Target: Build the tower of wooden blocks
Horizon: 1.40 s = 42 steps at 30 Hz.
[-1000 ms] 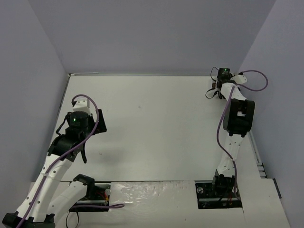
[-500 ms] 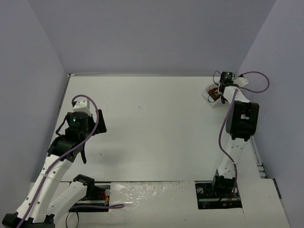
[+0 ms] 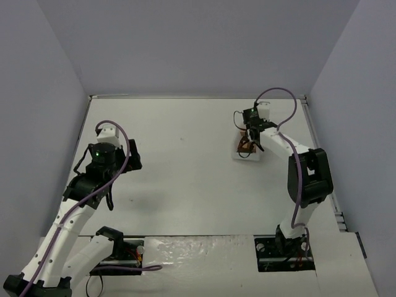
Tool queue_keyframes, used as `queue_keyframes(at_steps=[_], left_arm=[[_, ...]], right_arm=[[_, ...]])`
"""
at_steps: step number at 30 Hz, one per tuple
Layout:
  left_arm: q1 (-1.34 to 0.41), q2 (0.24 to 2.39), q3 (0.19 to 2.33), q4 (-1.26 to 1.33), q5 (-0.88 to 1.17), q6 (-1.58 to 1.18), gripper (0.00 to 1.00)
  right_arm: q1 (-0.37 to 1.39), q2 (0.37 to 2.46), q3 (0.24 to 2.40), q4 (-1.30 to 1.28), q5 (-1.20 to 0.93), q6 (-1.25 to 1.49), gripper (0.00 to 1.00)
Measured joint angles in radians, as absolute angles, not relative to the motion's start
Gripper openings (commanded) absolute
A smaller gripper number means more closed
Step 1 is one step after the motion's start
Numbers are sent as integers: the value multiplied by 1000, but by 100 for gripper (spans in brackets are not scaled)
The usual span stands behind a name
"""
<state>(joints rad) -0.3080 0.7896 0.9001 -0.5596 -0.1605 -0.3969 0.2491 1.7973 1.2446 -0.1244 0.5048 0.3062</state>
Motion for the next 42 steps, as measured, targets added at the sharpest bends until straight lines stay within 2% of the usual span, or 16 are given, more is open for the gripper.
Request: queue_keyframes(at_steps=[10, 18, 29, 42], left_arm=[[-321, 847, 806, -467, -119, -448, 95], [-321, 825, 684, -413, -121, -521, 92], [-321, 768, 641, -443, -160, -629, 93], [-321, 702, 658, -539, -227, -601, 93]], right_arm=[[627, 1770, 1190, -109, 794, 25, 0], [865, 1854, 1189, -100, 1072, -158, 0], [1022, 1999, 1187, -96, 1291, -262, 0], [1017, 1999, 1159, -95, 1339, -274, 0]])
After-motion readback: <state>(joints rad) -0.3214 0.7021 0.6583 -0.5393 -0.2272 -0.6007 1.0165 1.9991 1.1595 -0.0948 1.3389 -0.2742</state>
